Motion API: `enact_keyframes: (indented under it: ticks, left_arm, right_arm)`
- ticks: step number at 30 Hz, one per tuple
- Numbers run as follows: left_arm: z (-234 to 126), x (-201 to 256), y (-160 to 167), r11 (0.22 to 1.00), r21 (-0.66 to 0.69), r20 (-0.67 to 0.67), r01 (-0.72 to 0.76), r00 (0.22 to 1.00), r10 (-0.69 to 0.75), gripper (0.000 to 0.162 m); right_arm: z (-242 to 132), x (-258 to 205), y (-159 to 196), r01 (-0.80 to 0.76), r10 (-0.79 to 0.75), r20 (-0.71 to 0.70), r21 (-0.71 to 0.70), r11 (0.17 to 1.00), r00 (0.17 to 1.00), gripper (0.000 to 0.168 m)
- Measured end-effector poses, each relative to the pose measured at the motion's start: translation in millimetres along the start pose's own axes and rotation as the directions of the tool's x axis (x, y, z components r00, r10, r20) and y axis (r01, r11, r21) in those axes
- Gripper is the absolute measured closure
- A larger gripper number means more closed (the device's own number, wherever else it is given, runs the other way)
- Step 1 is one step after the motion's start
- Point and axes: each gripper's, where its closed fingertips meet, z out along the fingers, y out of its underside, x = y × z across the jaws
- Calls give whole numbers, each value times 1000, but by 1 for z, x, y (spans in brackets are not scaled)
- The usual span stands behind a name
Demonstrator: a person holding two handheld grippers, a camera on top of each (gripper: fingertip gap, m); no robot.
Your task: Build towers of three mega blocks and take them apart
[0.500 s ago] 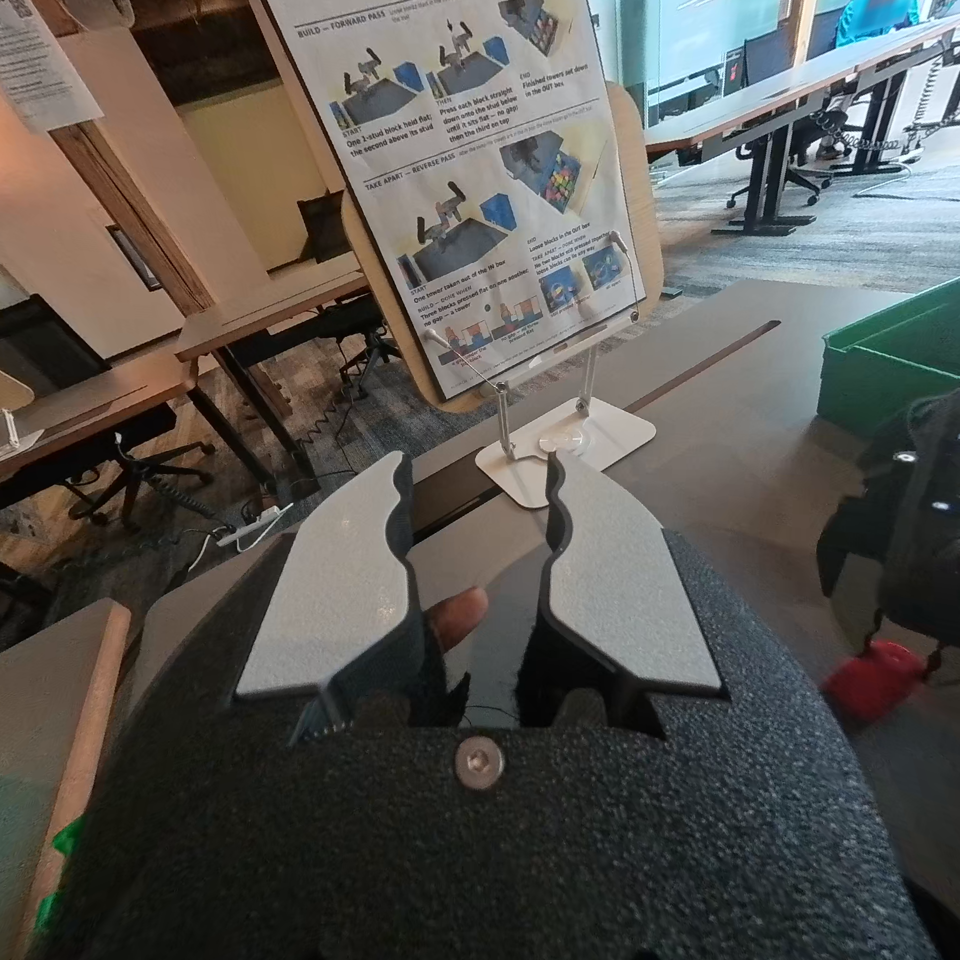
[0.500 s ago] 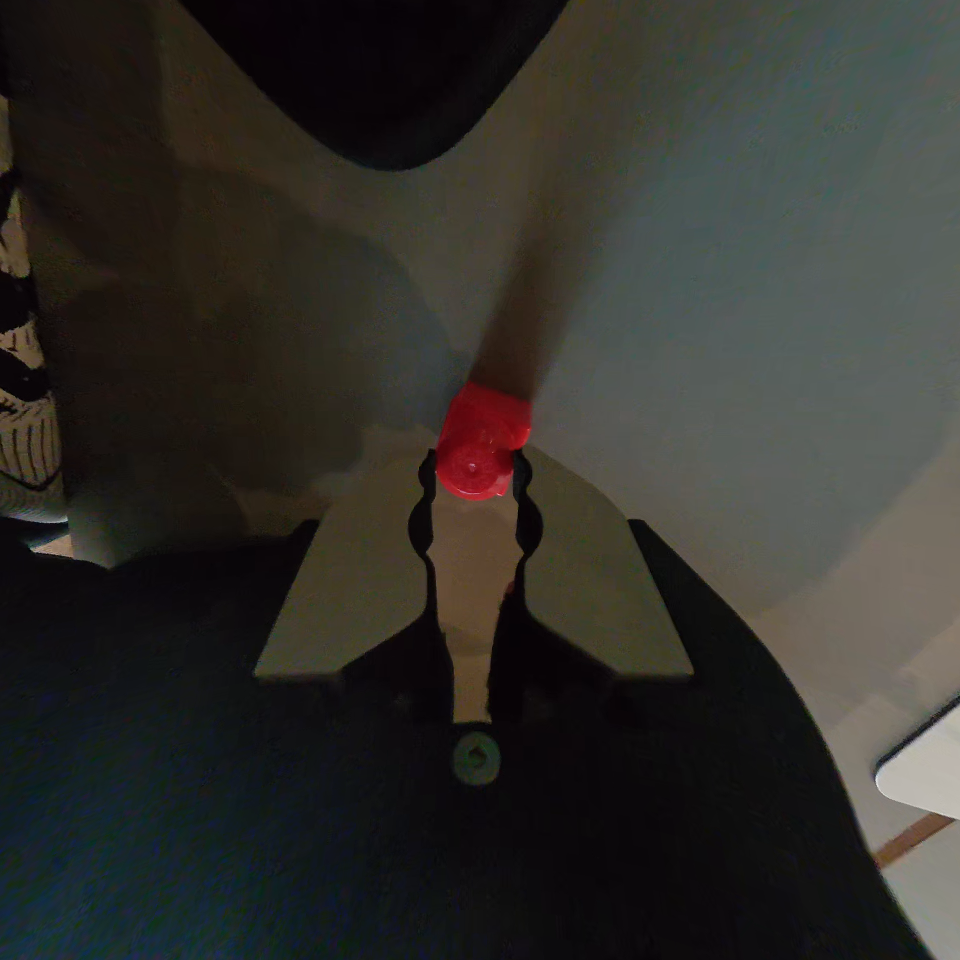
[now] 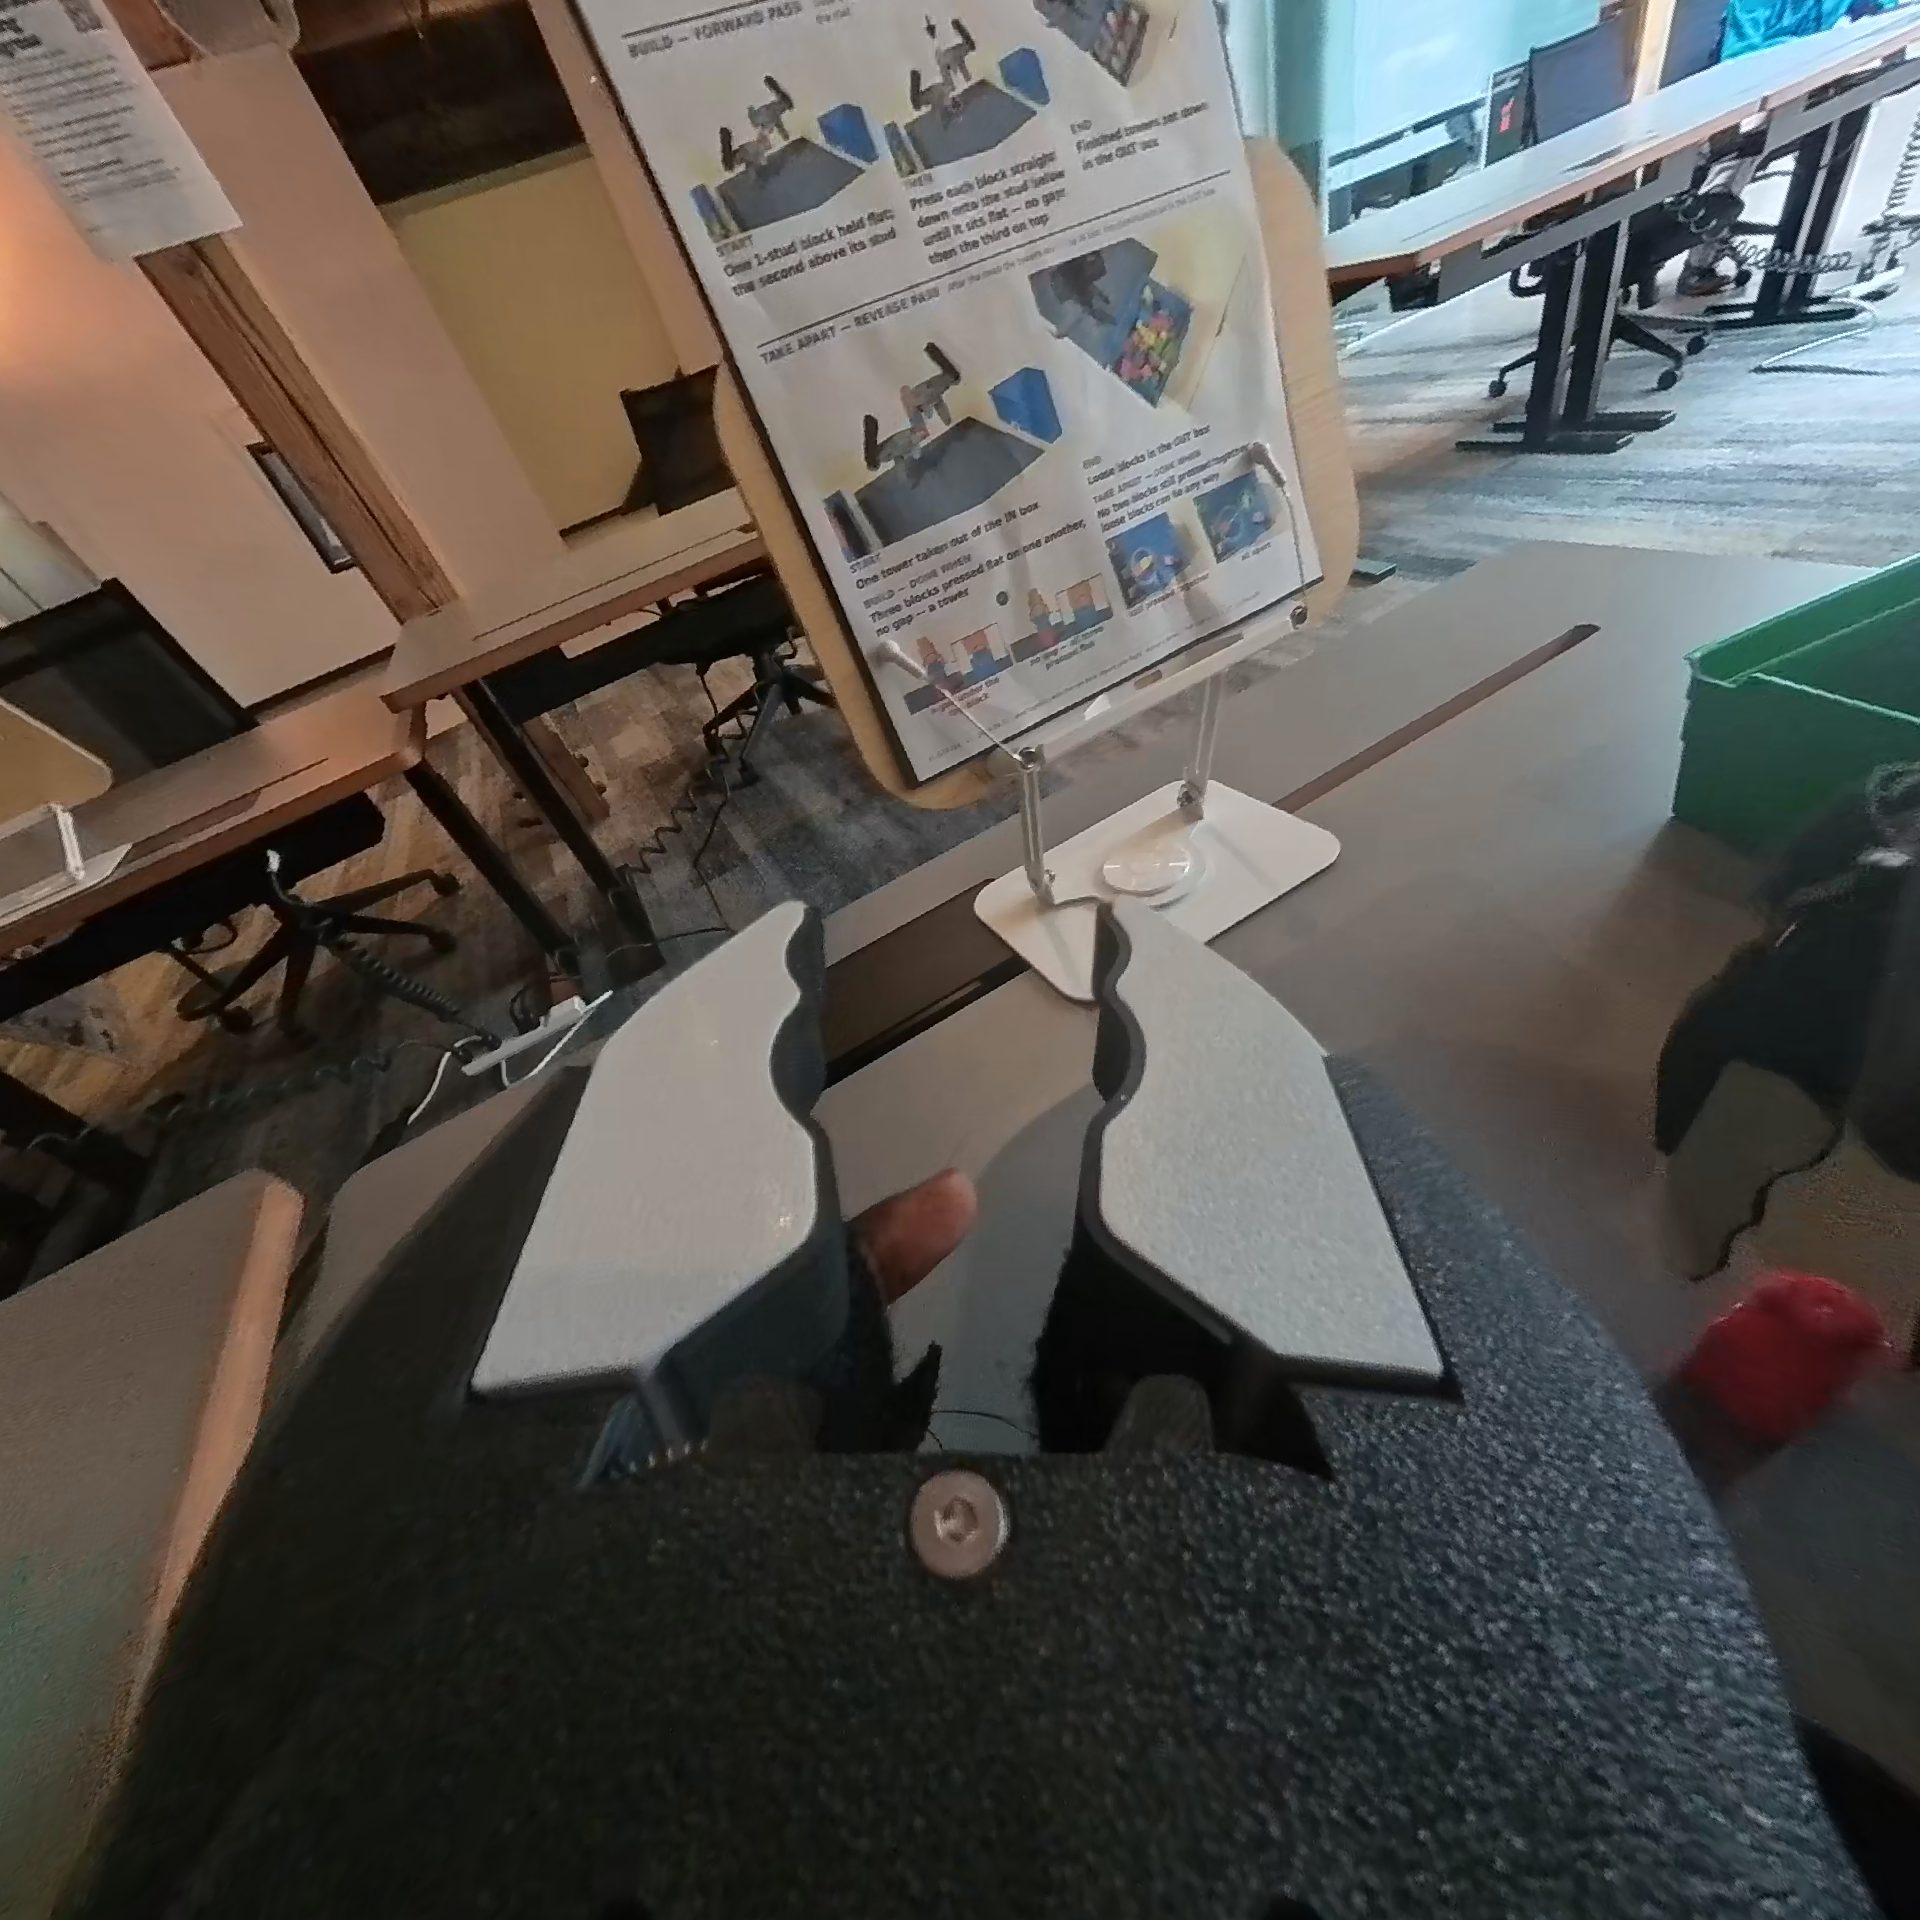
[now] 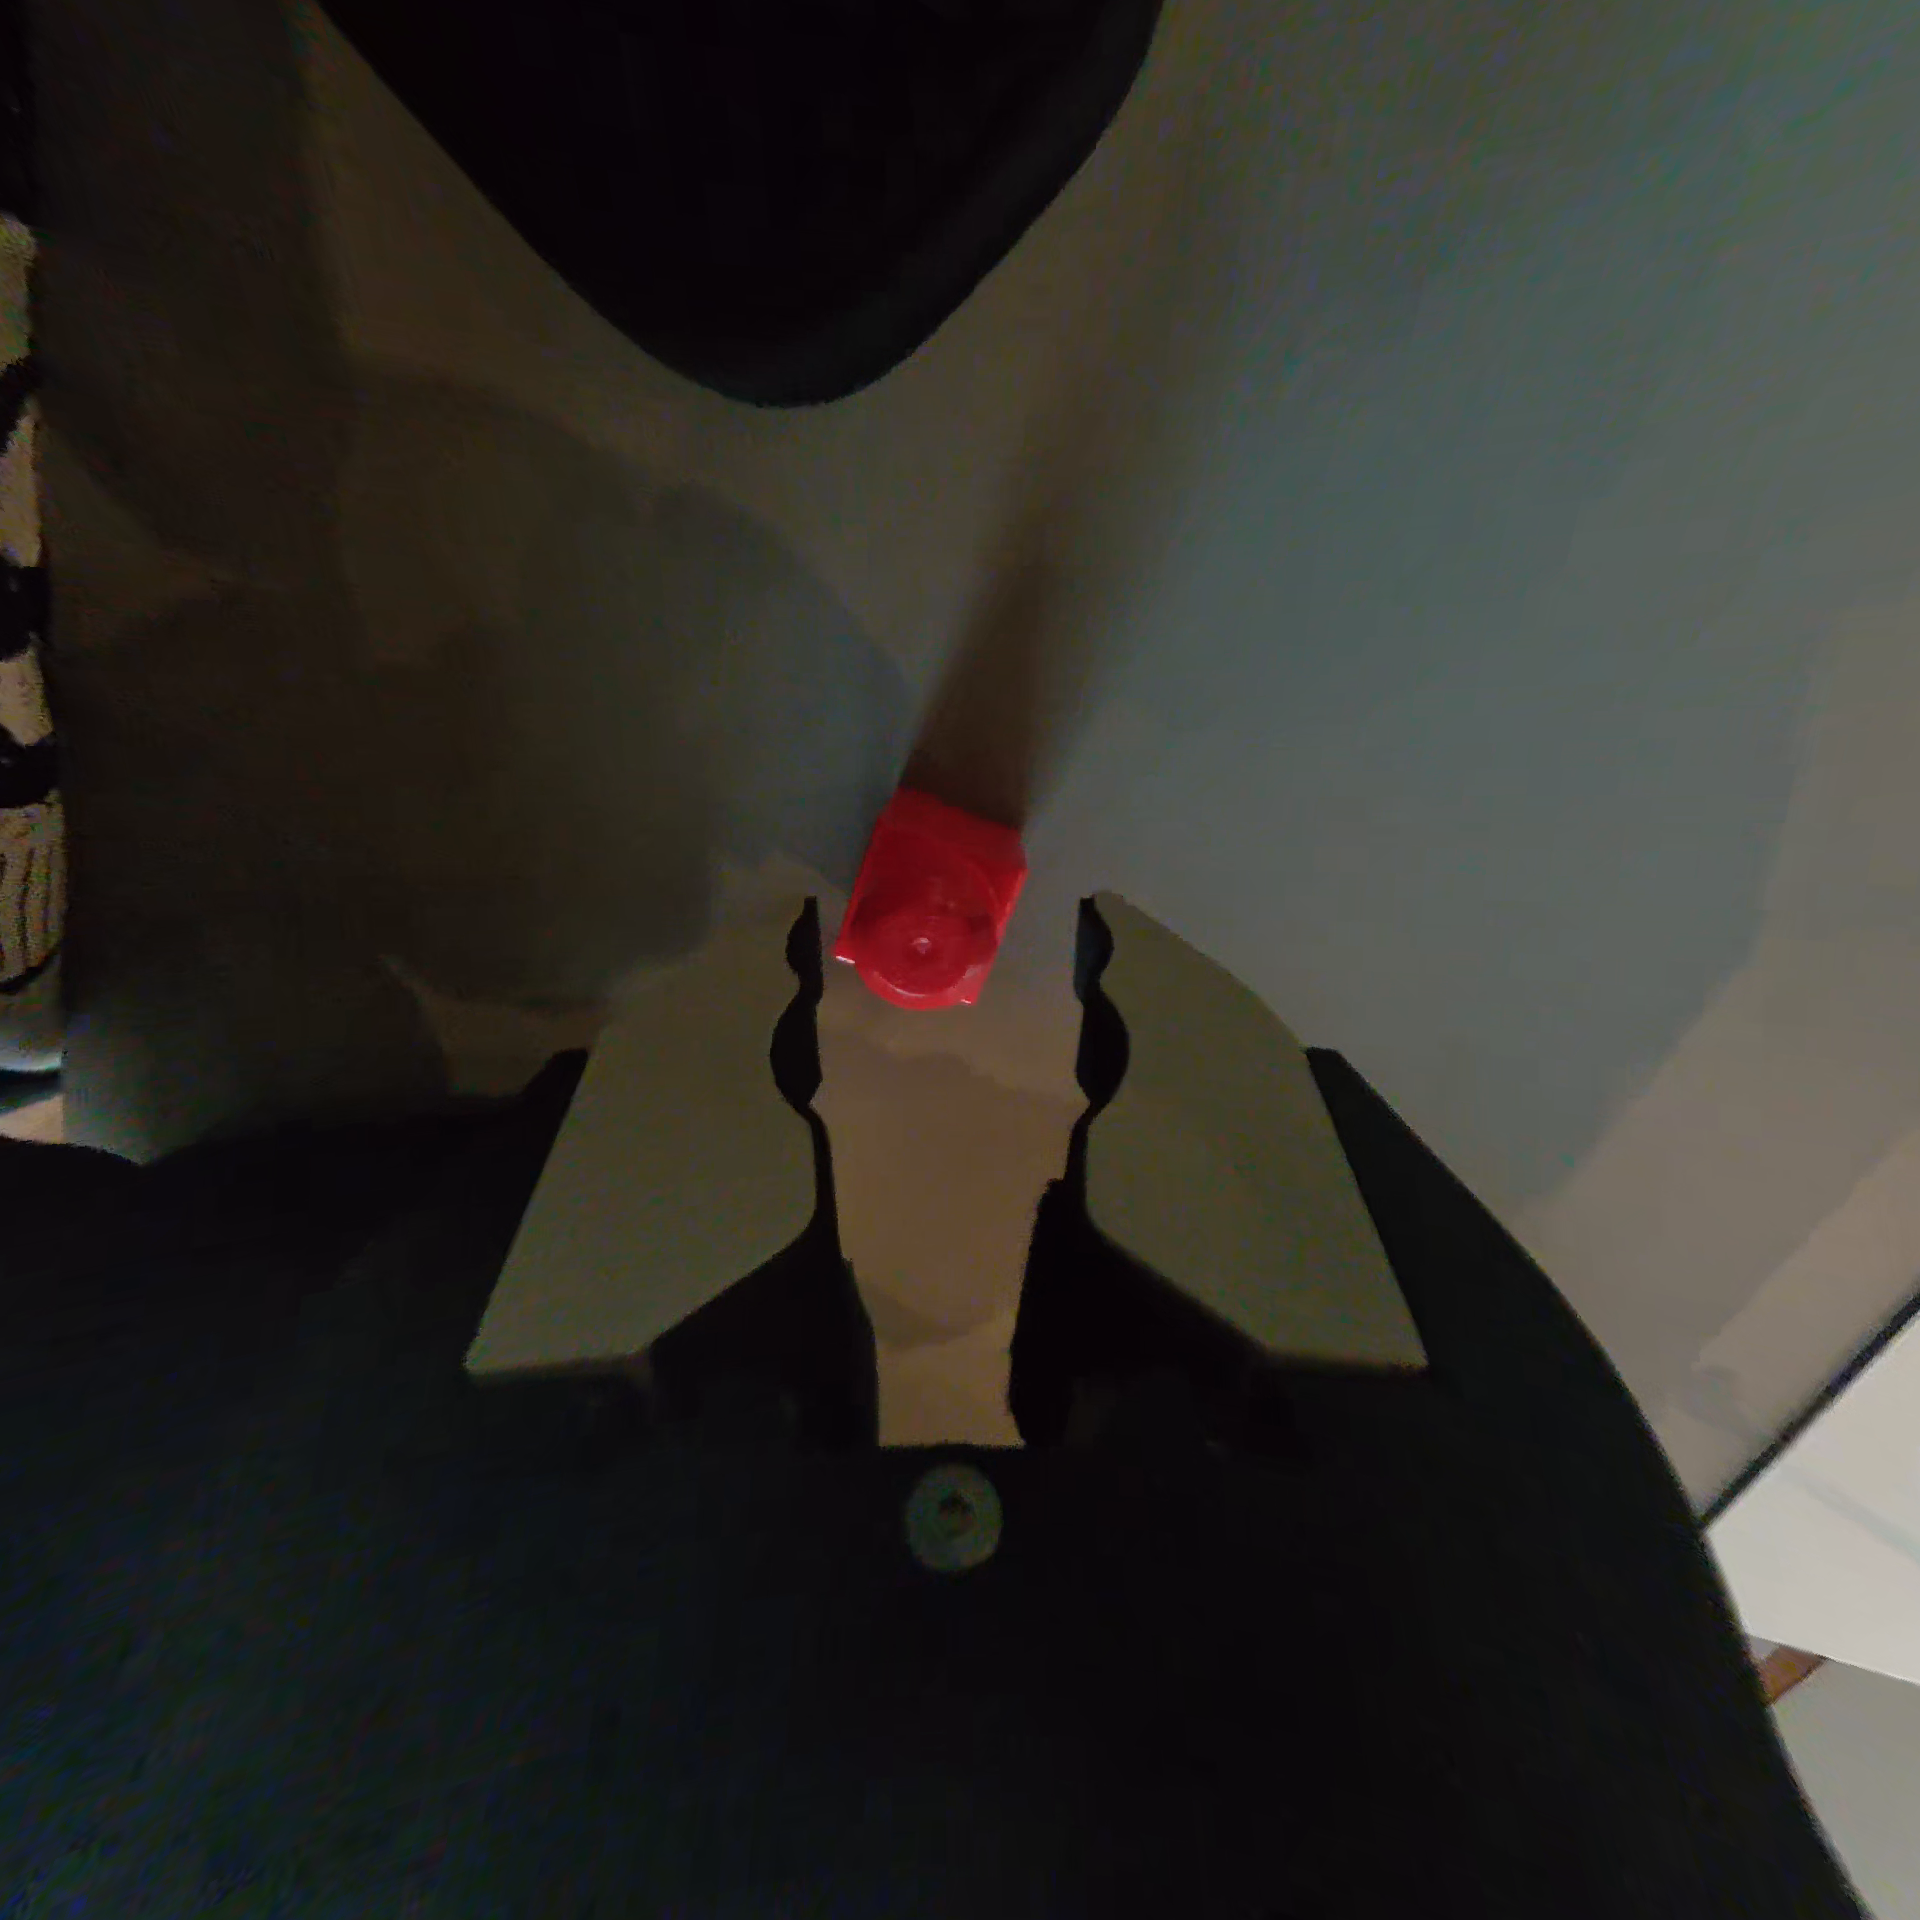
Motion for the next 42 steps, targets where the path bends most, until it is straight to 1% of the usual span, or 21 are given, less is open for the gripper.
enact_keyframes:
  ticks: [1,4,6,7,10,12,15,18,22,25,29,32,34,35,36,37,39,42]
  left_arm:
    - [-1,-3,2,1000,-9,9,5,1000,-5,113]
    - [-7,-15,14,995,-57,34,77,997,-75,113]
    - [-12,-25,21,989,-73,59,128,991,-124,114]
    - [-15,-31,25,986,-83,77,145,987,-138,114]
    - [-27,-53,44,973,-133,171,191,971,-168,114]
    - [-36,-71,63,956,-182,252,230,951,-181,114]
    - [-44,-93,98,917,-244,327,317,917,-230,114]
    - [-46,-111,144,836,-336,411,433,866,-284,112]
    - [-33,-100,191,729,-466,367,500,860,-355,104]
    - [-28,-96,222,651,-577,389,493,867,-312,101]
    - [-17,-90,241,604,-638,381,479,877,-293,103]
    - [-18,-88,259,546,-698,391,463,886,-251,103]
    - [-15,-84,265,533,-712,373,457,889,-265,105]
    - [-14,-83,268,524,-721,371,454,891,-261,112]
    - [-15,-84,272,516,-733,373,444,896,-242,124]
    - [-15,-85,274,515,-739,373,434,900,-224,125]
    - [-14,-85,272,529,-729,367,434,900,-233,125]
    - [-17,-93,263,565,-704,382,431,900,-210,125]
  right_arm:
    - [-5,3,-4,-2,3,-22,41,999,1000,119]
    - [-31,21,-20,-2,35,-146,214,977,989,106]
    - [-56,39,-27,13,82,-270,332,943,959,95]
    - [-68,46,-28,19,113,-318,385,923,941,91]
    - [-101,58,-26,26,211,-403,509,861,890,87]
    - [-115,62,-20,23,260,-430,550,835,864,87]
    - [-127,66,-10,11,305,-470,559,829,828,86]
    - [-131,66,-7,8,316,-486,555,832,815,84]
    - [-129,64,-7,16,300,-504,530,848,810,83]
    - [-124,64,-6,16,280,-514,498,867,811,83]
    - [-121,64,-5,9,273,-509,483,875,816,82]
    - [-120,64,-4,6,275,-510,482,876,815,82]
    - [-121,63,-3,7,274,-510,482,876,815,82]
    - [-121,63,-3,9,272,-510,481,877,816,82]
    - [-120,63,-3,9,271,-511,480,877,815,82]
    - [-120,63,-3,8,270,-511,478,878,816,82]
    - [-120,62,-4,11,266,-510,477,879,818,82]
    - [-120,61,-6,19,265,-503,490,872,823,83]
